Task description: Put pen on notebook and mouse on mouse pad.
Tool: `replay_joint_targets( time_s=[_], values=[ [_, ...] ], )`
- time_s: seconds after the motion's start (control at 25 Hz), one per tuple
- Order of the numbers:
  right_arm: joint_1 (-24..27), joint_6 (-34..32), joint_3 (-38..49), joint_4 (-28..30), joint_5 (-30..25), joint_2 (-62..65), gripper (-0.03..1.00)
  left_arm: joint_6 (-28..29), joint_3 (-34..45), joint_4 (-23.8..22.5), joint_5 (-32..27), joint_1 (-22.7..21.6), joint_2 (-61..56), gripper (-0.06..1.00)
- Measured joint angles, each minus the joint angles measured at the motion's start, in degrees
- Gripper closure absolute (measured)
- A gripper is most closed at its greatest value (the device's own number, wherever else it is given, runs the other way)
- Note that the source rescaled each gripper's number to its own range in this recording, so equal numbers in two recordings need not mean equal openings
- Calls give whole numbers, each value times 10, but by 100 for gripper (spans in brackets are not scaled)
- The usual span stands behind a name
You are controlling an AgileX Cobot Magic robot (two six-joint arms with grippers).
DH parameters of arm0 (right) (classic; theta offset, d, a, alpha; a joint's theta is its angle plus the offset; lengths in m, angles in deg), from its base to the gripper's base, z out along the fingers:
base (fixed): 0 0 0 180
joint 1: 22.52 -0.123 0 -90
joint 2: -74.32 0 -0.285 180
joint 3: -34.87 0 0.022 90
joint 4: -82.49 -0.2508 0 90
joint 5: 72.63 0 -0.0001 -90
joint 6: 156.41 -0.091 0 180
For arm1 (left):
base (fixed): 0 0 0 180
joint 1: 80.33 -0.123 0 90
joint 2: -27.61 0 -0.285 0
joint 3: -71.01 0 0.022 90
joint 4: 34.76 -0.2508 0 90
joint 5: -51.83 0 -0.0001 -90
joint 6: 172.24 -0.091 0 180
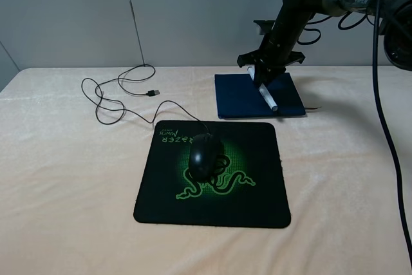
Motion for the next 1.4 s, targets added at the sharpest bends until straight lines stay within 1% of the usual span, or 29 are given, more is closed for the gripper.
replay_joint_targets(
  time_s=[0.36,0.4,0.44,0.48,0.52,0.56,0.64,0.68,0.76,0.88,1.12,1.4],
  values=[
    [0,2,0,2,5,-7,96,0,0,0,0,0,0,-6],
    [0,4,0,2,4,-7,91,0,0,0,0,0,0,-6],
    [0,8,0,2,4,-7,81,0,0,0,0,0,0,-6],
    [0,9,0,2,3,-7,59,0,0,0,0,0,0,-6],
    [0,13,0,2,2,-7,34,0,0,0,0,0,0,-6],
    [0,13,0,2,2,-7,19,0,0,0,0,0,0,-6],
    [0,15,0,2,1,-7,5,0,0,0,0,0,0,-6],
    [0,15,0,2,1,-7,2,0,0,0,0,0,0,-6],
    [0,15,0,2,0,-7,-1,0,0,0,0,0,0,-6],
    [0,15,-1,2,-7,-7,-3,0,0,0,0,0,0,-6],
    [0,15,-55,2,-69,-7,-3,0,0,0,0,0,0,-6],
    [0,-2,-67,2,-76,36,-3,0,0,0,0,0,0,-6]
  ],
)
